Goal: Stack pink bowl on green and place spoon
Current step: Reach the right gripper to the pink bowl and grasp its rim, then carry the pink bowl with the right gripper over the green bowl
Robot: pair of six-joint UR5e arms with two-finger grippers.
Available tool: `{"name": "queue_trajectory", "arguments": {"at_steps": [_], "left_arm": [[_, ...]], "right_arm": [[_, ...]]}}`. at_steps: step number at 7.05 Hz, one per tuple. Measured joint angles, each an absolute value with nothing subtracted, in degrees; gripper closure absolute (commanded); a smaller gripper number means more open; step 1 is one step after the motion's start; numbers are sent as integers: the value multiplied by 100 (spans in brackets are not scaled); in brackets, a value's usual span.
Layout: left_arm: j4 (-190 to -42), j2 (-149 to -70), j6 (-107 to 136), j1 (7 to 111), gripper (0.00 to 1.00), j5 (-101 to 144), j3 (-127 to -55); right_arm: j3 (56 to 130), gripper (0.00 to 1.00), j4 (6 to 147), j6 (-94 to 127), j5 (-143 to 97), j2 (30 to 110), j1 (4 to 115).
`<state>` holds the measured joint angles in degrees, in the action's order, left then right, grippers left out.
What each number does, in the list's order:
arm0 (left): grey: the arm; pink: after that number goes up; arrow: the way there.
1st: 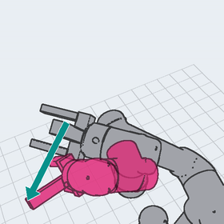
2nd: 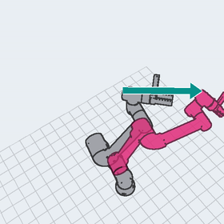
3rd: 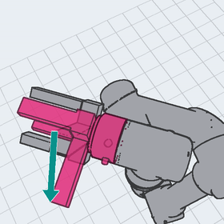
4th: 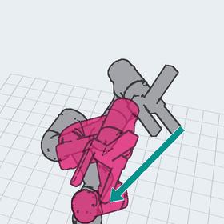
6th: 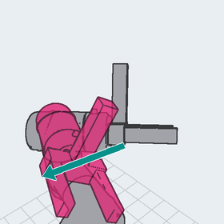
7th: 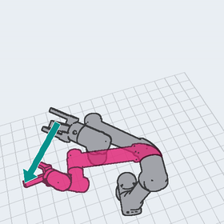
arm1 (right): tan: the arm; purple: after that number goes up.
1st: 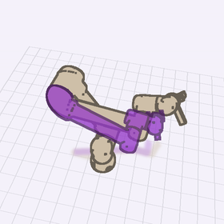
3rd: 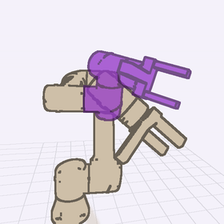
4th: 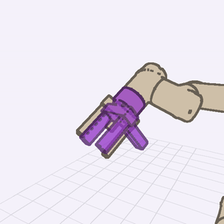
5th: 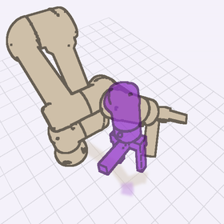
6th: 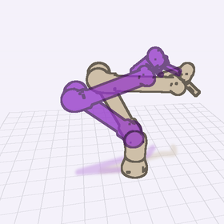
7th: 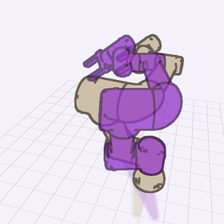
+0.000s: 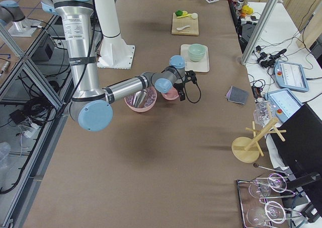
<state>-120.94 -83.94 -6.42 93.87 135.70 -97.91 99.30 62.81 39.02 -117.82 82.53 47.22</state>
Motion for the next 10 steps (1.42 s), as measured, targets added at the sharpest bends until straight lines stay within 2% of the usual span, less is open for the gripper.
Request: {"name": "queue_trajectory", "arguments": {"at_steps": [1,7,10], "left_arm": [[-12094,-8394,-642,9387,2,13570,-9791],[-12086,-8388,-633,9387,2,13570,-9789],[-12085,-8390,-627,9387,2,13576,-9790]], "right_arm": [[9930,100,6265,3918,-11763,8275,4696],[10022,100,6264,3926,-11768,8279,4693],[10138,100,6418,4304,-11785,7748,4813]]}}
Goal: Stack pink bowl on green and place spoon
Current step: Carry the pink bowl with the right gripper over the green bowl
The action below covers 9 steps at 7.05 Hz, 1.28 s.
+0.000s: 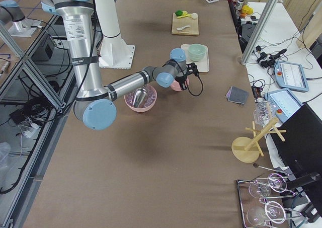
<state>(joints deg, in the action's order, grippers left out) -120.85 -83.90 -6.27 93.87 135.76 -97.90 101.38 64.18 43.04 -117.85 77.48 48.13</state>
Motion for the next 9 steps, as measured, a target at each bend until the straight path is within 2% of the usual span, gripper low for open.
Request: {"name": "queue_trajectory", "arguments": {"at_steps": [3,4,6,9], "left_arm": [[-12085,-8393,-624,9381,2,13579,-9795],[-12085,-8392,-624,9376,2,13579,-9794],[-12081,-8386,-624,9371,2,13579,-9791],[-12077,-8385,-620,9366,2,13579,-9778]], "right_arm": [[9992,100,7616,5834,-11741,6041,4749],[9718,100,7806,6207,-11686,5507,4696],[8632,100,7912,6685,-11342,4436,4530],[7671,100,7923,7081,-10682,3660,4123]]}}
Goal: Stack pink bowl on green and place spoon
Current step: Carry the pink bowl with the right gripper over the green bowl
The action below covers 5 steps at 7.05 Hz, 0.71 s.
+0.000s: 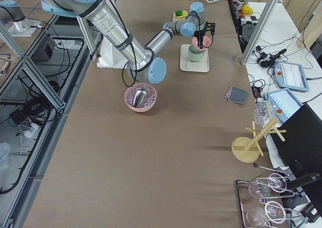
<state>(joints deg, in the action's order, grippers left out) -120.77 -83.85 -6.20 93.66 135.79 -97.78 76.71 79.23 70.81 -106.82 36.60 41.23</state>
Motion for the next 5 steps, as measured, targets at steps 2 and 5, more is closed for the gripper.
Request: {"name": "queue_trajectory", "arguments": {"at_steps": [2,5], "left_arm": [[-12076,-8385,-623,9365,2,13579,-9753],[-12076,-8385,-624,9353,2,13579,-9747]], "right_arm": [[7537,100,7920,7113,-10432,3610,3943],[7432,100,7921,7108,-10371,3636,3856]]}}
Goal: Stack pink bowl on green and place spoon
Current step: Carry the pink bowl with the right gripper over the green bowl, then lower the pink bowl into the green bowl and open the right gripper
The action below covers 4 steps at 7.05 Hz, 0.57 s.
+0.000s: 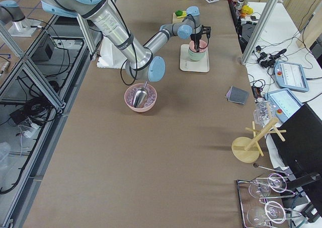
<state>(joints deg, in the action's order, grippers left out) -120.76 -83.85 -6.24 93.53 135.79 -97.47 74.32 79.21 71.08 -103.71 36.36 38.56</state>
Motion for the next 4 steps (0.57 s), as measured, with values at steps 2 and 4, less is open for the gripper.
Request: {"name": "queue_trajectory", "arguments": {"at_steps": [2,4], "left_arm": [[-12076,-8385,-620,9343,2,13579,-9748],[-12076,-8385,-622,9336,2,13579,-9749]], "right_arm": [[7427,100,7929,7100,-10361,3662,3835],[7427,100,7941,7074,-10291,3682,3826]]}}
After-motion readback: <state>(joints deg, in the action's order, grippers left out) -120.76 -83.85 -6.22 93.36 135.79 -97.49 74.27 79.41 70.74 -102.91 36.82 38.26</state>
